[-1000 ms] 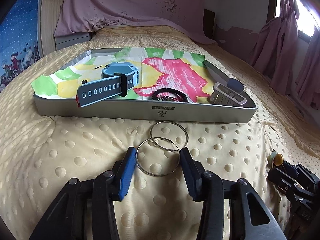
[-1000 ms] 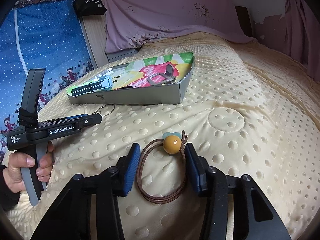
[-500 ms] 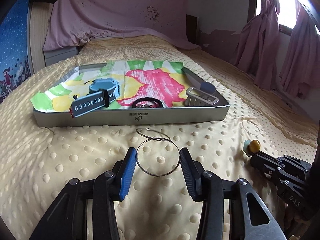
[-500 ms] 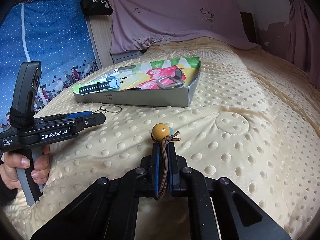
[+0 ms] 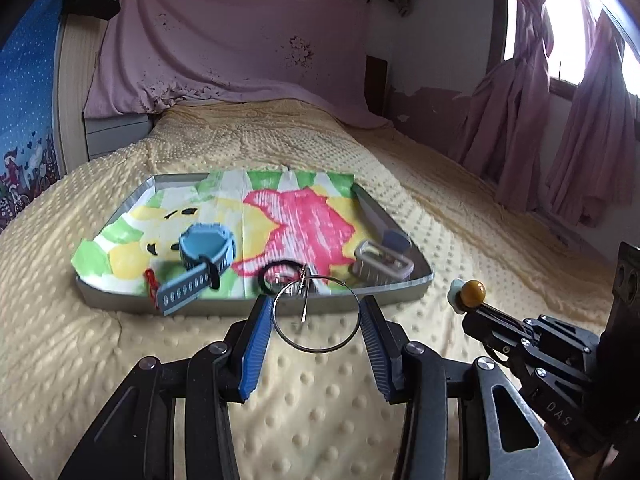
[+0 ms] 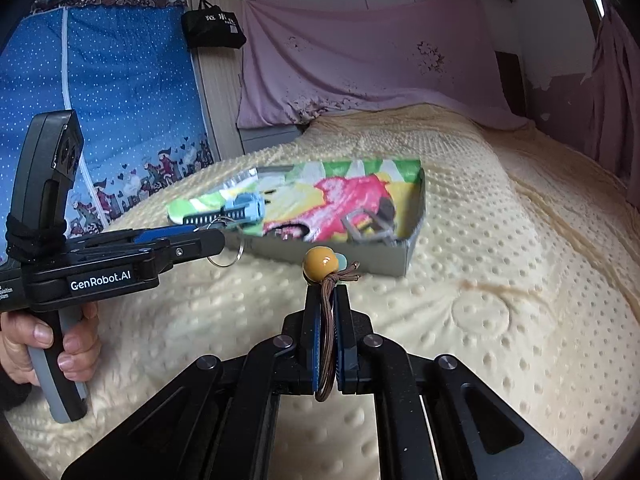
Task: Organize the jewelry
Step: 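Carry the silver rings and brown hair tie into the tray and open both tools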
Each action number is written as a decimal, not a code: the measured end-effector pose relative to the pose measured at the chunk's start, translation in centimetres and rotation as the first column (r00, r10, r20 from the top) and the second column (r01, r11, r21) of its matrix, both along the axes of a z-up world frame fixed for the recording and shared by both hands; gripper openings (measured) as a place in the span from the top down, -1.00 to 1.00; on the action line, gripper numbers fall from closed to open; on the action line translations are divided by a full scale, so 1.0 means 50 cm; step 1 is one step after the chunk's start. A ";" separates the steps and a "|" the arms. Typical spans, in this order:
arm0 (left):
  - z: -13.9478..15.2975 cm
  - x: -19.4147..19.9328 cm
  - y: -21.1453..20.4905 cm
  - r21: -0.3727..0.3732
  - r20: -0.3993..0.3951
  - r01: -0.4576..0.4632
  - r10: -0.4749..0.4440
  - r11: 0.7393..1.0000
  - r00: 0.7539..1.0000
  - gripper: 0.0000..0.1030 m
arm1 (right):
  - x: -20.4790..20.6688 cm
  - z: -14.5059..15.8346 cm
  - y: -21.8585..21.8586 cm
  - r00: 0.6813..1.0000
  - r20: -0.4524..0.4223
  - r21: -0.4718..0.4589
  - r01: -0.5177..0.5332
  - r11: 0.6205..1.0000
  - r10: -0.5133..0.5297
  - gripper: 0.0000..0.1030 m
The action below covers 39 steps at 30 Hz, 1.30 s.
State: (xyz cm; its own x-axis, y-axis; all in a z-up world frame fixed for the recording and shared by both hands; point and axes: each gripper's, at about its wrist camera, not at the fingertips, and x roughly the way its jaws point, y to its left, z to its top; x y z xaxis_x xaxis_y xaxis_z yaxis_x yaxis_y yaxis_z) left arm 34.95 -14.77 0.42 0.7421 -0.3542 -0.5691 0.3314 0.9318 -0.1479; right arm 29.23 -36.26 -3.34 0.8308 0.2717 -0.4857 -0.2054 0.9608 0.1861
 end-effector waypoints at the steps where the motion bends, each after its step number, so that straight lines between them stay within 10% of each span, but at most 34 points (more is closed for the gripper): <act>1: 0.008 0.015 0.000 -0.009 0.003 -0.007 0.007 1.000 1.000 0.18 | 0.009 0.007 0.002 1.000 0.007 0.000 0.002 1.000 -0.002 0.89; 18: -0.059 0.185 -0.033 -0.047 -0.092 -0.062 0.058 0.997 0.994 0.17 | 0.251 -0.018 -0.026 0.990 -0.109 0.030 0.097 0.995 -0.093 0.88; 30: -0.079 0.178 -0.026 -0.059 -0.112 -0.064 0.057 0.996 0.992 0.16 | 0.245 -0.031 -0.014 0.990 -0.113 0.000 0.079 0.997 -0.078 0.77; 39: -0.068 0.157 -0.013 -0.075 -0.095 -0.096 0.088 0.993 0.992 -0.21 | 0.215 -0.024 -0.034 0.992 -0.084 0.003 0.090 0.996 -0.090 0.54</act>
